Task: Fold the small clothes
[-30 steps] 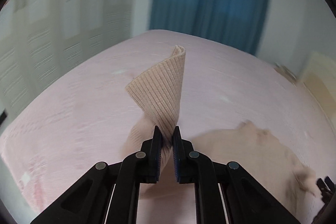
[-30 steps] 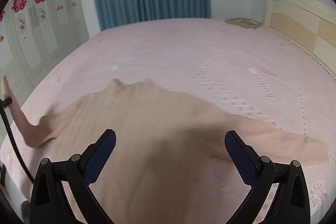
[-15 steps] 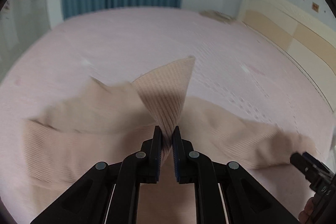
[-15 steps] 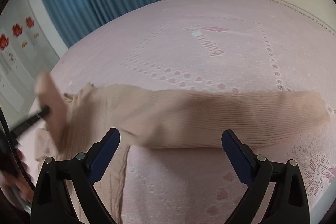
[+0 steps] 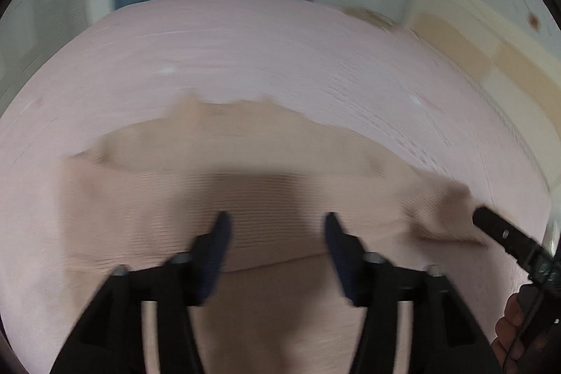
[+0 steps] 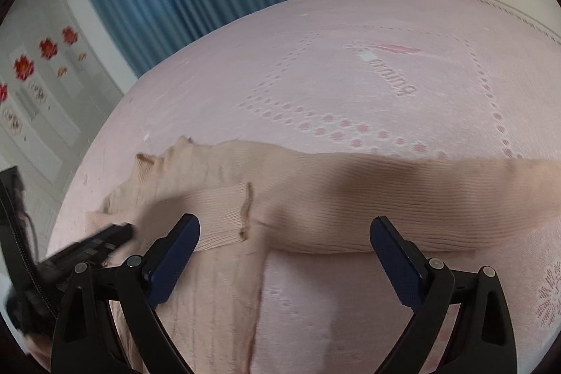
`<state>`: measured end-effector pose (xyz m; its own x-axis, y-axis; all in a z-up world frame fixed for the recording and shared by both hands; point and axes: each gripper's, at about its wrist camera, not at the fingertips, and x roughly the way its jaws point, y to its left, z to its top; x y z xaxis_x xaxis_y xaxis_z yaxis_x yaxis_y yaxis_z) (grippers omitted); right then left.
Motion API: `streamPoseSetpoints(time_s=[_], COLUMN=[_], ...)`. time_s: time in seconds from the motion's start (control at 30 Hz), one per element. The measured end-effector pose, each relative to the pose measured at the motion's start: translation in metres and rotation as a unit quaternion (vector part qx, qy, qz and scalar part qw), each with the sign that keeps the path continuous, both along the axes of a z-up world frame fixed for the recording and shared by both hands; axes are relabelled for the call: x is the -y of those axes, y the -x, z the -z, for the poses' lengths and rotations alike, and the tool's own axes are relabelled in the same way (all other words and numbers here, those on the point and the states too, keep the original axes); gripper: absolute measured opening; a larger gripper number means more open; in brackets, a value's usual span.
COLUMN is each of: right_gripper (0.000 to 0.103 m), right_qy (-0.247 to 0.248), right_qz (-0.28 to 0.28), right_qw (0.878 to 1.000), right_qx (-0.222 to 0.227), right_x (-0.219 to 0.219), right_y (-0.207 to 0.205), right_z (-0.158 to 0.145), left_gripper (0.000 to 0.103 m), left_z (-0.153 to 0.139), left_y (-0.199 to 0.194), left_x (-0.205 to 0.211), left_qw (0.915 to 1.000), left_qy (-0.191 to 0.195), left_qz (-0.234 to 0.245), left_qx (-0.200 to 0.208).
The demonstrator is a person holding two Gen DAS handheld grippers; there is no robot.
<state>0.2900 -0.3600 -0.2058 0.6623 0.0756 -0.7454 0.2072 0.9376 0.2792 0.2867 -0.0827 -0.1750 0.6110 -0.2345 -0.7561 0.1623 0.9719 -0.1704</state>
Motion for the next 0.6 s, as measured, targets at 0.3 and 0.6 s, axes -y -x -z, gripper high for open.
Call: streamPoseSetpoints(time_s=[0.3, 0.6], right_gripper=[0.067, 0.034], right_qy=[0.046, 0.113], right_qz=[-0.046, -0.037], right_qw=[0.997, 0.991], right_qx=[-0.042, -0.058], right_x=[-0.059, -0.084], right_y=[-0.032, -0.050], right_z=[0.031, 0.061], left_gripper=[0.073, 0.073], left_z=[0.036, 0.069], left_y=[-0.006, -0.032], left_x=[-0.169, -0.187], left_qw=[0.9882, 0.9859], left_qy=[0.064, 0.087], left_qz=[-0.138, -0.130], left_qx=[-0.020, -0.060])
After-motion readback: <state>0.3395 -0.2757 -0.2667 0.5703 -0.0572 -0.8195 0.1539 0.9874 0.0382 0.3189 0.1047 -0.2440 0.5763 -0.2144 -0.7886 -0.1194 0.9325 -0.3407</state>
